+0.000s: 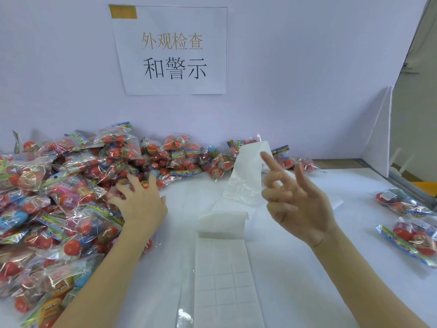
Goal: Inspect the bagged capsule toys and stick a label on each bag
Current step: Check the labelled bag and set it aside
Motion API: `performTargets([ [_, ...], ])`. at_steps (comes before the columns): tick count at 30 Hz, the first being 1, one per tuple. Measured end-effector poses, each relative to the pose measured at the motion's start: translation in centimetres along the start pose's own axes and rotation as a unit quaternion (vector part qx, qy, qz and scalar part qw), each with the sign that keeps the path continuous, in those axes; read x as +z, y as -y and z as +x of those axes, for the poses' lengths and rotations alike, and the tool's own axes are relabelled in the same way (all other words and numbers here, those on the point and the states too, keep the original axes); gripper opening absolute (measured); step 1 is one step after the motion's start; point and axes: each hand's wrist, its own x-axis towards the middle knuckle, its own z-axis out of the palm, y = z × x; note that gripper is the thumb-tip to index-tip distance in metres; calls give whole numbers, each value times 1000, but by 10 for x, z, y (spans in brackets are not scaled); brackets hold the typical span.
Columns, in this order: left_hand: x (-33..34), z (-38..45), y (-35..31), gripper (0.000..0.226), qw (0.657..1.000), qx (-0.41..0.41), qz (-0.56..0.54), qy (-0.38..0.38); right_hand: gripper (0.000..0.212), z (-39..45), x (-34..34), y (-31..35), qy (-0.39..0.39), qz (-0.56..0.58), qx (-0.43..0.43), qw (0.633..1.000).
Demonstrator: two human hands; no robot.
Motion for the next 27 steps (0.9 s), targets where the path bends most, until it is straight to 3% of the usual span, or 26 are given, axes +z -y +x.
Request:
performTargets([
  [2, -1, -1, 1, 65, 1000, 12, 9, 15, 55, 2, -4, -2, -42, -46, 4, 998],
  [8, -8, 11, 1, 31, 990, 126, 26, -58, 53, 7, -8, -4, -105, -40, -6, 994],
  [10, -6, 12, -2, 30, 983, 141, -89, -74, 53, 9, -10, -6, -113, -42, -3, 993],
  [12, -8, 8, -10, 27, 952, 152, -245, -98, 53, 9, -11, -7, -119, -44, 1, 992],
  [15, -23, -4, -26, 19, 855, 136, -490, -106, 53, 9, -13, -8, -129, -35, 3, 991],
  [18, -44, -16, -40, 25, 677, 80, -732, 17, 44, 14, -14, -10, -189, -71, -19, 979],
  [20, -54, -24, -49, 28, 543, 43, -830, 118, 35, 16, -14, -14, -275, -229, -63, 932],
  [21, -57, -29, -52, 29, 507, 35, -848, 151, 36, 17, -14, -17, -305, -317, -81, 894],
  [22, -59, -34, -55, 29, 502, 35, -847, 169, 40, 18, -14, -20, -312, -373, -91, 869],
  [25, -57, -46, -62, 29, 538, 59, -820, 188, 52, 19, -12, -29, -250, -420, -72, 870],
  [27, -55, -49, -65, 29, 568, 89, -797, 186, 49, 20, -7, -33, -234, -468, -63, 850],
])
